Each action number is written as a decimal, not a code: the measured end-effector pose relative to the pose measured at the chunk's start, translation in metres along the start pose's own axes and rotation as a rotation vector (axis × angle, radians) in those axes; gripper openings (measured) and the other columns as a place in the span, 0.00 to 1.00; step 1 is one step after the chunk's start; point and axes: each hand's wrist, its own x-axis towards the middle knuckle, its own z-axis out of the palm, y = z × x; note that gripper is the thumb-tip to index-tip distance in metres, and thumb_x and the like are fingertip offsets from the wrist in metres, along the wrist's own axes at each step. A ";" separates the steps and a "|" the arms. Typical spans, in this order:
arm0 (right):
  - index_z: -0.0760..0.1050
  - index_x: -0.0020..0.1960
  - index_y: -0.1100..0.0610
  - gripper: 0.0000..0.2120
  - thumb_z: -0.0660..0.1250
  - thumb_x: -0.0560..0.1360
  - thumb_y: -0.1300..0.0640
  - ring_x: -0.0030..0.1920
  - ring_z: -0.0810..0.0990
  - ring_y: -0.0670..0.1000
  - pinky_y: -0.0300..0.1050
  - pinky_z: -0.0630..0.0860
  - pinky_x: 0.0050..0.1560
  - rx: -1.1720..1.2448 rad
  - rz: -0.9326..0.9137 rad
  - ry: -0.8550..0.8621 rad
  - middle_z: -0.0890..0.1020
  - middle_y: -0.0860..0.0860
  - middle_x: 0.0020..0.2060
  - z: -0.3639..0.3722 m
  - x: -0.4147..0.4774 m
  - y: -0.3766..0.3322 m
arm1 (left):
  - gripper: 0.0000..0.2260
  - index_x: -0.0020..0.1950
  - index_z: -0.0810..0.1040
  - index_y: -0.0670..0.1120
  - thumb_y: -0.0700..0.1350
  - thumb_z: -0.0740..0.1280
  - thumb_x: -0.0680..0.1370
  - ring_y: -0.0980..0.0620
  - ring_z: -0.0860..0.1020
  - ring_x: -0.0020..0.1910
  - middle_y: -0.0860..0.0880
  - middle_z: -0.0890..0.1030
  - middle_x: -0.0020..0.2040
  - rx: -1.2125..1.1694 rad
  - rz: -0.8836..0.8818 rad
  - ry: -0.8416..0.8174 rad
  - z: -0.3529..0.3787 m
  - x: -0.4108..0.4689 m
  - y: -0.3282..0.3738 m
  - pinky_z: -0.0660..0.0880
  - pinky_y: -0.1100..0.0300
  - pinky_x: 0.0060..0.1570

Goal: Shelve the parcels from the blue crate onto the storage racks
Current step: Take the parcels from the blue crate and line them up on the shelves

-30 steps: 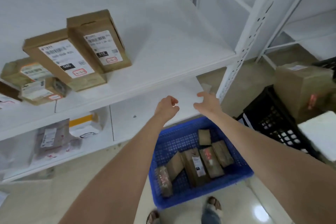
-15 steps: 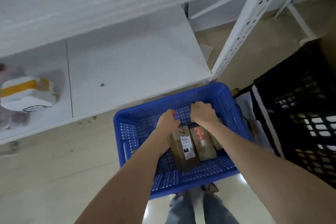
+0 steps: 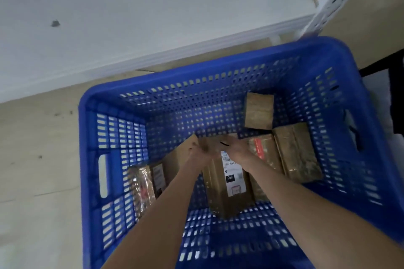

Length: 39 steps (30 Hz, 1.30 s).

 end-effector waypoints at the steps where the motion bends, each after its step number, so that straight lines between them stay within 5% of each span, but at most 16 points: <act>1: 0.67 0.72 0.54 0.21 0.55 0.81 0.65 0.60 0.75 0.56 0.46 0.75 0.55 0.000 0.003 0.001 0.73 0.55 0.67 0.002 0.008 0.003 | 0.46 0.77 0.46 0.37 0.53 0.72 0.72 0.42 0.61 0.73 0.40 0.58 0.75 -0.032 -0.024 0.003 0.002 0.007 -0.001 0.67 0.52 0.67; 5: 0.75 0.65 0.58 0.18 0.56 0.79 0.65 0.60 0.76 0.57 0.45 0.74 0.56 -0.064 0.001 0.103 0.77 0.57 0.62 0.004 0.027 0.010 | 0.44 0.69 0.69 0.39 0.54 0.78 0.57 0.45 0.77 0.59 0.41 0.76 0.63 -0.170 -0.030 -0.007 0.018 0.043 -0.016 0.77 0.52 0.57; 7: 0.78 0.61 0.58 0.17 0.57 0.77 0.66 0.58 0.78 0.58 0.46 0.75 0.57 -0.081 0.002 0.114 0.79 0.58 0.59 0.001 0.032 0.010 | 0.50 0.67 0.71 0.40 0.59 0.75 0.48 0.44 0.77 0.57 0.42 0.75 0.62 -0.160 -0.037 0.010 0.028 0.067 -0.027 0.78 0.53 0.54; 14: 0.77 0.63 0.57 0.19 0.56 0.76 0.67 0.55 0.79 0.57 0.50 0.78 0.54 -0.115 -0.001 0.123 0.79 0.58 0.60 0.000 0.030 0.009 | 0.34 0.55 0.78 0.39 0.50 0.78 0.52 0.43 0.80 0.51 0.42 0.82 0.49 -0.322 -0.047 0.006 0.029 0.064 -0.023 0.79 0.49 0.53; 17: 0.77 0.63 0.58 0.20 0.56 0.76 0.68 0.56 0.78 0.58 0.54 0.78 0.56 -0.099 -0.003 0.108 0.78 0.58 0.61 -0.002 0.030 0.008 | 0.45 0.61 0.76 0.40 0.57 0.77 0.47 0.43 0.79 0.53 0.42 0.81 0.52 -0.304 -0.080 0.051 0.039 0.090 -0.036 0.79 0.49 0.52; 19: 0.75 0.66 0.59 0.21 0.55 0.76 0.69 0.59 0.77 0.59 0.54 0.77 0.58 -0.096 -0.005 0.053 0.76 0.58 0.63 -0.004 0.026 0.005 | 0.40 0.61 0.74 0.38 0.53 0.79 0.54 0.45 0.81 0.49 0.42 0.81 0.51 -0.337 -0.110 0.076 0.037 0.081 -0.031 0.80 0.52 0.49; 23: 0.72 0.68 0.56 0.20 0.59 0.77 0.65 0.63 0.74 0.55 0.45 0.73 0.61 -0.094 -0.075 -0.013 0.74 0.54 0.66 -0.018 0.003 -0.016 | 0.36 0.68 0.65 0.40 0.46 0.77 0.65 0.45 0.77 0.57 0.44 0.75 0.59 -0.433 -0.046 0.237 -0.002 0.007 0.002 0.77 0.54 0.53; 27: 0.70 0.67 0.59 0.22 0.69 0.75 0.57 0.57 0.78 0.55 0.45 0.73 0.54 0.048 -0.141 0.176 0.78 0.55 0.60 -0.045 -0.050 -0.062 | 0.31 0.68 0.66 0.43 0.48 0.75 0.69 0.46 0.77 0.56 0.46 0.75 0.59 -0.572 0.119 0.312 -0.065 -0.058 0.028 0.75 0.52 0.57; 32: 0.64 0.71 0.57 0.41 0.77 0.65 0.44 0.60 0.77 0.54 0.50 0.74 0.55 0.235 -0.097 -0.040 0.78 0.53 0.62 -0.086 -0.166 -0.137 | 0.15 0.54 0.76 0.46 0.51 0.70 0.71 0.52 0.76 0.39 0.49 0.79 0.43 -0.688 0.222 0.350 -0.145 -0.182 0.060 0.74 0.58 0.41; 34: 0.62 0.73 0.56 0.58 0.79 0.51 0.34 0.62 0.76 0.54 0.52 0.72 0.60 0.235 -0.094 -0.124 0.78 0.52 0.63 -0.105 -0.218 -0.174 | 0.09 0.47 0.78 0.46 0.50 0.70 0.72 0.54 0.73 0.33 0.51 0.76 0.35 -0.734 0.267 0.329 -0.180 -0.245 0.076 0.72 0.58 0.37; 36: 0.64 0.72 0.54 0.64 0.76 0.42 0.28 0.62 0.75 0.53 0.52 0.71 0.61 0.221 -0.117 -0.178 0.78 0.51 0.63 -0.121 -0.266 -0.209 | 0.06 0.43 0.79 0.48 0.50 0.70 0.72 0.52 0.74 0.34 0.51 0.77 0.35 -0.775 0.306 0.324 -0.215 -0.306 0.094 0.73 0.56 0.38; 39: 0.74 0.65 0.53 0.47 0.77 0.52 0.30 0.59 0.78 0.53 0.55 0.71 0.63 0.267 -0.140 -0.257 0.83 0.51 0.55 -0.142 -0.349 -0.264 | 0.06 0.41 0.77 0.48 0.50 0.69 0.73 0.53 0.76 0.37 0.50 0.78 0.38 -0.820 0.392 0.322 -0.260 -0.396 0.119 0.73 0.60 0.35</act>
